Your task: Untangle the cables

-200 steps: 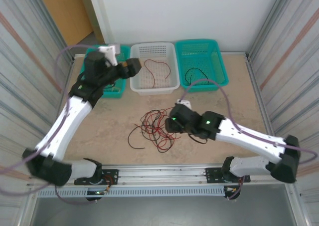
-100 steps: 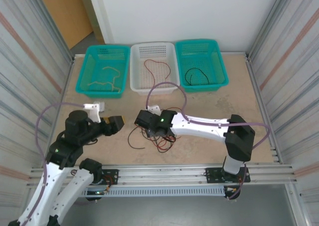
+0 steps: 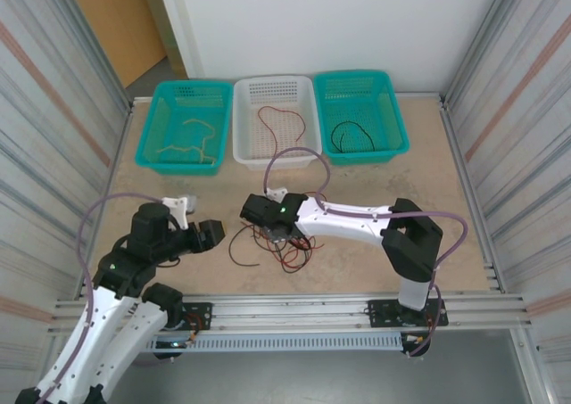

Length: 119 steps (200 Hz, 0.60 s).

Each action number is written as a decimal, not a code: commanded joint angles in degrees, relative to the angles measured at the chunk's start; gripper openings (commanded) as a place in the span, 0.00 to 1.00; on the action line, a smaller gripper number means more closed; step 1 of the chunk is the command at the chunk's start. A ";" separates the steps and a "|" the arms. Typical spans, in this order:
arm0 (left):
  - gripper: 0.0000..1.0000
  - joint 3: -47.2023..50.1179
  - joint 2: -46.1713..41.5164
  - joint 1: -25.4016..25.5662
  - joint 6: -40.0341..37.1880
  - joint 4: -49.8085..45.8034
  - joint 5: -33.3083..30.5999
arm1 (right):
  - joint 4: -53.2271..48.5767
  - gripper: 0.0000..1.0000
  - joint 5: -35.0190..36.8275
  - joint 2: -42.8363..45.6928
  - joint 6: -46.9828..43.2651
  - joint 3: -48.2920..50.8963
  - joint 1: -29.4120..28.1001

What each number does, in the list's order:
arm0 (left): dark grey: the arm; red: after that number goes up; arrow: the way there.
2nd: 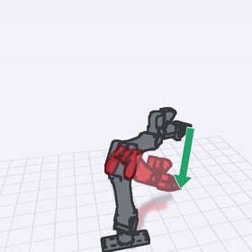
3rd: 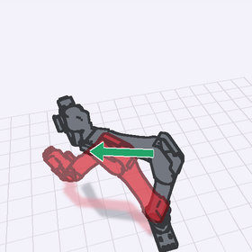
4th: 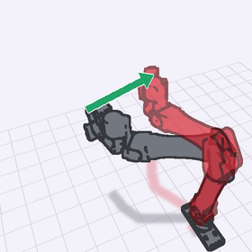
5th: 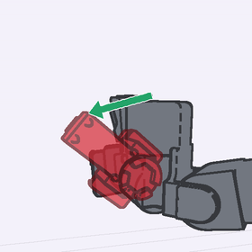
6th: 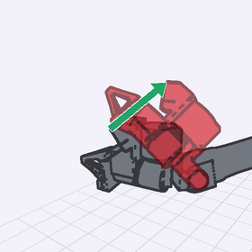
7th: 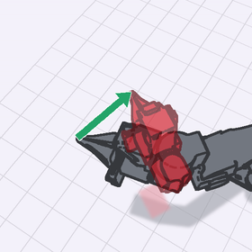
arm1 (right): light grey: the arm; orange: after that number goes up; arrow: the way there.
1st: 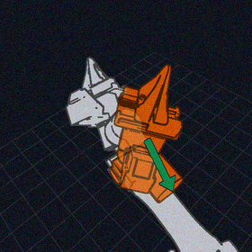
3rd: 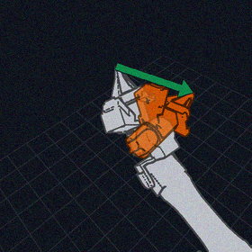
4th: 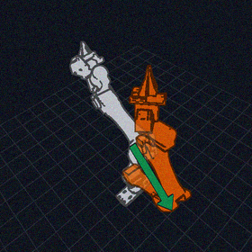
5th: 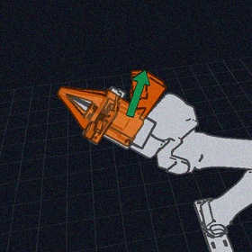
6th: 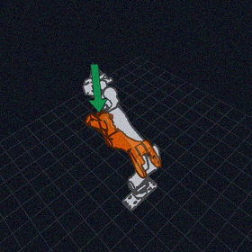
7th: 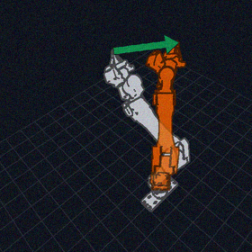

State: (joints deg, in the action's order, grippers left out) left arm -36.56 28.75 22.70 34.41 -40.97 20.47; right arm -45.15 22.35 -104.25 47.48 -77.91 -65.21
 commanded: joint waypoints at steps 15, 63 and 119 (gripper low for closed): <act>0.58 2.10 2.32 4.29 2.96 5.03 -0.93 | -1.48 0.00 4.14 2.87 -1.72 0.54 -0.24; 0.59 1.37 8.21 13.14 2.59 12.07 -4.95 | -6.64 0.00 10.96 11.97 -3.09 -0.31 -2.74; 0.60 -3.33 18.15 22.48 -1.46 19.76 -9.15 | -0.65 0.00 7.10 27.78 -9.41 0.30 -3.13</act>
State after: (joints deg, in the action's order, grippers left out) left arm -36.12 43.92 43.29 35.59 -26.30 13.78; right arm -48.21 30.06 -82.30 42.50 -77.69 -68.29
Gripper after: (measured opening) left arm 0.601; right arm 0.050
